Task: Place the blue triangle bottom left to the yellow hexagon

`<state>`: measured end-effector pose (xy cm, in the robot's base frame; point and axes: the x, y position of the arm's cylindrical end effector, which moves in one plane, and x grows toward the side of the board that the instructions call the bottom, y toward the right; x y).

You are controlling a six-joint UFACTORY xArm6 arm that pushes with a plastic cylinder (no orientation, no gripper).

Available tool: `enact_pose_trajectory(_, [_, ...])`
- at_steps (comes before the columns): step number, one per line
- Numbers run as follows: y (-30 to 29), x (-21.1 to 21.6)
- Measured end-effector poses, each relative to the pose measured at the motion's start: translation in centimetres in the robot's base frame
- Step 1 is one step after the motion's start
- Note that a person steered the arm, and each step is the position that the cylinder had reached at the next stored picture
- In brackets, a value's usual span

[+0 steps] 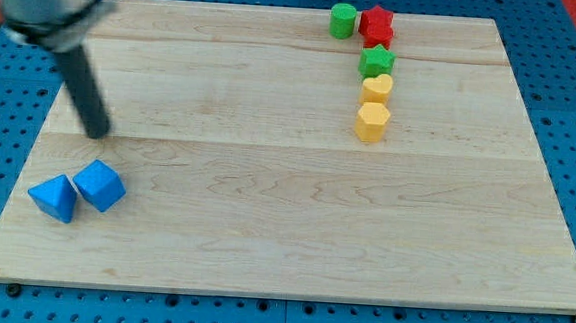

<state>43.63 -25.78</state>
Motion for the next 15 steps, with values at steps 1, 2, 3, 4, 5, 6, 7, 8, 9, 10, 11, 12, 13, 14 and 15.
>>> enact_pose_trajectory(1, [-4.6, 0.7])
enact_pose_trajectory(2, [-4.7, 0.9])
enact_pose_trajectory(3, [-4.7, 7.3])
enact_pose_trajectory(4, [-4.6, 12.3])
enact_pose_trajectory(5, [-4.6, 14.0])
enact_pose_trajectory(6, [-2.8, 12.7])
enact_pose_trajectory(7, [-0.2, 9.8])
enact_pose_trajectory(8, [3.9, 9.1])
enact_pose_trajectory(9, [7.7, 9.1])
enact_pose_trajectory(10, [10.5, 8.8])
enact_pose_trajectory(11, [13.4, 7.1])
enact_pose_trajectory(12, [11.3, 3.5])
enact_pose_trajectory(13, [13.0, 4.1])
enact_pose_trajectory(14, [16.7, 3.5])
enact_pose_trajectory(15, [21.2, 2.8])
